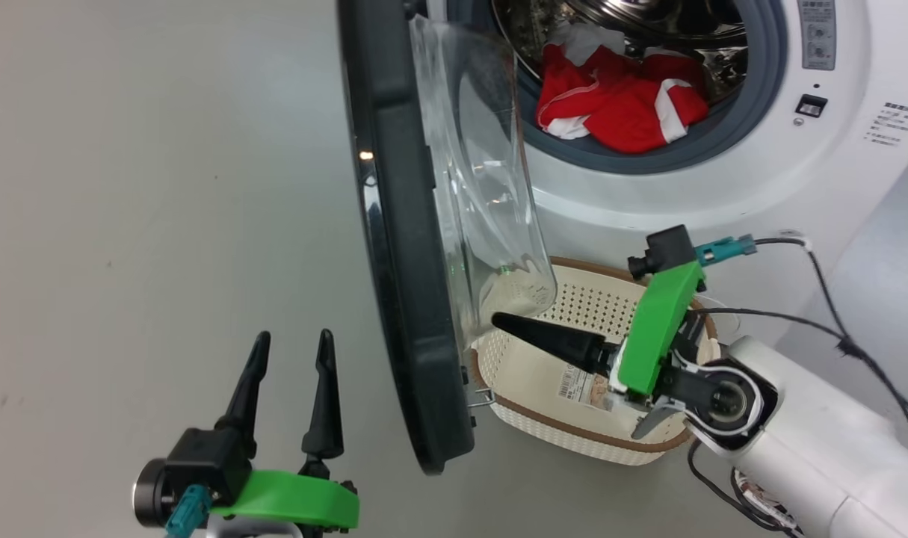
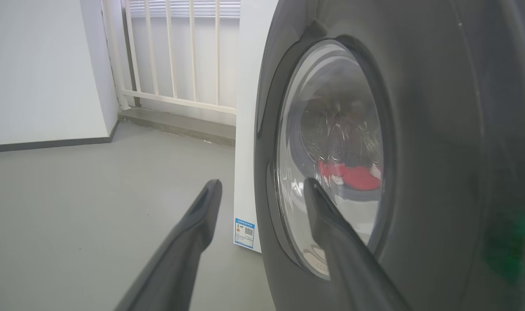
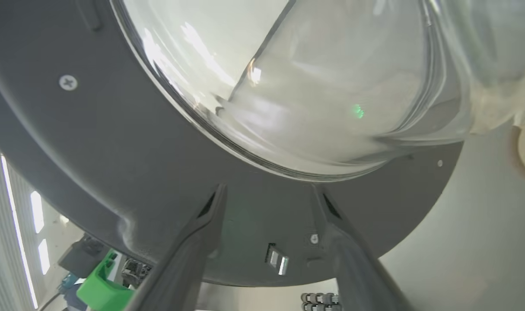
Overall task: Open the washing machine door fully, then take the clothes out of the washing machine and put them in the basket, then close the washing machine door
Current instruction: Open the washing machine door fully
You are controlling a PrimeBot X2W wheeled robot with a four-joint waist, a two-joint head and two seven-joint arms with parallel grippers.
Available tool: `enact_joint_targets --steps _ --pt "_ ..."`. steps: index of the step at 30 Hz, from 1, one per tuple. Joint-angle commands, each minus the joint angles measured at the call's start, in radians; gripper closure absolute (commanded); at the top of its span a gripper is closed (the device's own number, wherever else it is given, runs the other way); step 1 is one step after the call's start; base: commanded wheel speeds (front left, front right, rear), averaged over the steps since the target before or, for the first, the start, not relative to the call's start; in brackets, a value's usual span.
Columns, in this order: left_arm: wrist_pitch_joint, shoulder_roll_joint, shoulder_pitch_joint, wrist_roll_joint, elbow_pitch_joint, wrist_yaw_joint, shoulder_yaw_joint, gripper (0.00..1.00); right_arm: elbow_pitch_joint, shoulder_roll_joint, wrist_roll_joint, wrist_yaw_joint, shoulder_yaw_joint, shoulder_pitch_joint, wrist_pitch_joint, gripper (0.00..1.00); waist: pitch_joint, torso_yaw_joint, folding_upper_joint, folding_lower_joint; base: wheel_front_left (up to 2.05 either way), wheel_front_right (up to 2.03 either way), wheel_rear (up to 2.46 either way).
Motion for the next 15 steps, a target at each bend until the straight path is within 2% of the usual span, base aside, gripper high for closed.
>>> enact_joint_targets --steps 1,7,8,15 --pt "-0.008 0.015 0.005 -0.005 -0.021 0.001 0.038 0.0 -0.021 -0.008 -0.061 0.001 0.015 -0.002 -0.043 0.0 -0.005 -0.011 0.0 0.0 0.0 0.0 0.0" --pt "-0.008 0.015 0.01 -0.006 -0.021 -0.006 0.048 0.0 0.031 -0.041 -0.336 0.001 0.098 -0.011 -0.24 0.0 -0.012 -0.03 0.0 0.0 0.0 0.0 0.0" --pt "-0.008 0.015 0.012 -0.001 -0.023 -0.012 0.05 0.0 0.046 -0.044 -0.396 0.001 0.11 -0.007 -0.3 0.0 -0.016 -0.034 0.0 0.0 0.0 0.0 0.0" --pt "-0.008 0.015 0.03 0.007 -0.032 -0.017 0.064 0.0 0.144 -0.057 -0.656 0.001 0.141 0.003 -0.514 0.0 -0.025 -0.05 0.0 0.0 0.0 0.0 0.0"
